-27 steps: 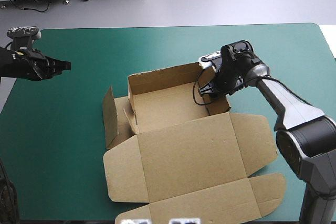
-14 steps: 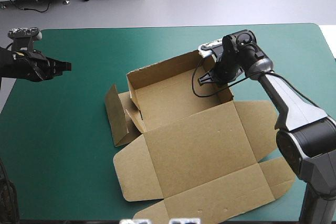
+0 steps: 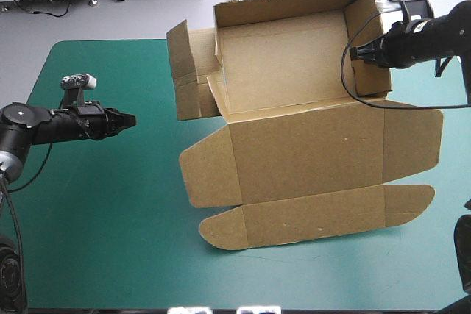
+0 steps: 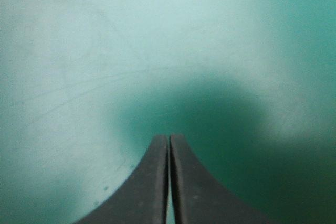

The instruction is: Fold the box

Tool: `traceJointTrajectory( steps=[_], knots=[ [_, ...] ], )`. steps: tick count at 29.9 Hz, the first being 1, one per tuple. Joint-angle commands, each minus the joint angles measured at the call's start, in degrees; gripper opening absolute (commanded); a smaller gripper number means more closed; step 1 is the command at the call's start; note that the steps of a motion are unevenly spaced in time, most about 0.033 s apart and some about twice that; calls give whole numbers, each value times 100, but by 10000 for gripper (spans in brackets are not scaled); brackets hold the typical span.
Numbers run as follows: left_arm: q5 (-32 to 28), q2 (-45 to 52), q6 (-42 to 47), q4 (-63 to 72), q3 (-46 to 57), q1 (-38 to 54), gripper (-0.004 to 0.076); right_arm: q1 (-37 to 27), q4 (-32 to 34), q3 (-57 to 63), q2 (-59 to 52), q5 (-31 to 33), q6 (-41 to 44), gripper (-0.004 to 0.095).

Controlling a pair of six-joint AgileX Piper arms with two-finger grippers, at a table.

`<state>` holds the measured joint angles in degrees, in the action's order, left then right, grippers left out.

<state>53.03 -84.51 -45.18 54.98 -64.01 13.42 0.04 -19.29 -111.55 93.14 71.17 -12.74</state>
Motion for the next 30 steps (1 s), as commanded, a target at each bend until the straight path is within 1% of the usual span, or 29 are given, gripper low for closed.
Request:
traceJointTrajectory(
  steps=[1, 4, 6, 11, 14, 16, 21, 24, 30],
  knots=[
    [-59, 187, -1268, 1702, 181, 10, 0, -35, -688, -191, -432, 47, -98, -24],
    [139, 126, -1912, 2661, 299, 10, 0, -35, -931, -79, -537, 47, -201, -24],
    [468, -24, -2138, 3066, 299, 10, 0, -35, -943, 32, -596, 47, -201, -24],
    [1450, -460, -2564, 3792, 299, 10, 0, -35, -945, 335, -670, 47, -272, -24],
    [1893, -569, -2714, 4026, 299, 10, 0, -35, -961, 479, -703, 47, -312, -24],
    [2086, -591, -2742, 4054, 299, 10, 0, -35, -970, 570, -703, 47, -325, -24],
    [2086, -591, -2569, 3757, 299, -176, 0, -35, -1087, 690, -693, 47, -377, -23],
    [2086, -591, -2605, 3799, 299, -492, 0, -15, -1079, 701, -693, 47, -402, -23],
    [2086, -543, -2527, 3896, 246, -1041, 0, -15, -777, 701, -693, 37, -365, -23]
  ],
)
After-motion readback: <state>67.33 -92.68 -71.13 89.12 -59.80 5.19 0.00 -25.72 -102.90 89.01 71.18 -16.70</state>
